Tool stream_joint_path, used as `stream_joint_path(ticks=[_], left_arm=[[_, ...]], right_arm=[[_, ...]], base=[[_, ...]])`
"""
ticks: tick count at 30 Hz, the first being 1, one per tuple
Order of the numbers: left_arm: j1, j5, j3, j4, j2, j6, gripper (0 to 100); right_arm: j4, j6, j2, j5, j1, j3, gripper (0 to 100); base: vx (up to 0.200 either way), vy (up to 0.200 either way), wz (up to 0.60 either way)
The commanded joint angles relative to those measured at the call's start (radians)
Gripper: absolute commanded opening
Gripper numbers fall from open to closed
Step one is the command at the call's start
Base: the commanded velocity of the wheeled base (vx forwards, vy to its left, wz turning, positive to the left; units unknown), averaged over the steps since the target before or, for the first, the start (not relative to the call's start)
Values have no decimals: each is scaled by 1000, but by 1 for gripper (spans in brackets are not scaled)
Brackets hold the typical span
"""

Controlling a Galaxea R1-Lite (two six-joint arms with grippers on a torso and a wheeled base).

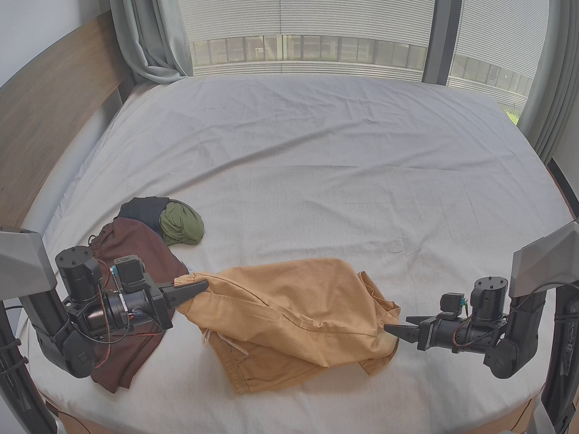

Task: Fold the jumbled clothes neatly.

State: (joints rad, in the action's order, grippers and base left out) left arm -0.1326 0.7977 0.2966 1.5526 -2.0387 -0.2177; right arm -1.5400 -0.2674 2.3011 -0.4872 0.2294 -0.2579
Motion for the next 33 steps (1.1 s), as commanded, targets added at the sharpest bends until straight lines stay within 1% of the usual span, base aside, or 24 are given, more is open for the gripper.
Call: stream_joint_path(ticks=[1,5,9,12,13,14,21,28,33], left_arm=[[-2,0,-2,1,0,0,0],[-2,0,-2,1,0,0,0],[-1,0,-2,1,2,0,0],[-2,0,-2,1,2,0,0],[-1,0,-2,1,2,0,0],[-1,0,-4,1,2,0,0],[-1,0,-4,3,2,0,0],[4,0,-4,3,2,0,0],[7,0,-4,1,0,0,0]], right_arm=[[0,-4,-15,-8,-12,-47,100],[0,-6,-11,-10,1,-81,100],[-2,-6,-3,-13,31,-93,100],[-2,-6,-3,-13,33,-93,100],[-2,-7,1,-33,59,-93,100],[-2,-7,3,-36,64,-95,100],[-2,-6,-2,-40,100,-75,100],[-2,-4,8,-44,94,-61,100],[-2,-4,-8,-48,93,-21,100]], base=[[0,0,0],[0,0,0],[0,0,0],[0,0,0],[0,0,0],[0,0,0],[0,0,0],[0,0,0],[0,0,0]])
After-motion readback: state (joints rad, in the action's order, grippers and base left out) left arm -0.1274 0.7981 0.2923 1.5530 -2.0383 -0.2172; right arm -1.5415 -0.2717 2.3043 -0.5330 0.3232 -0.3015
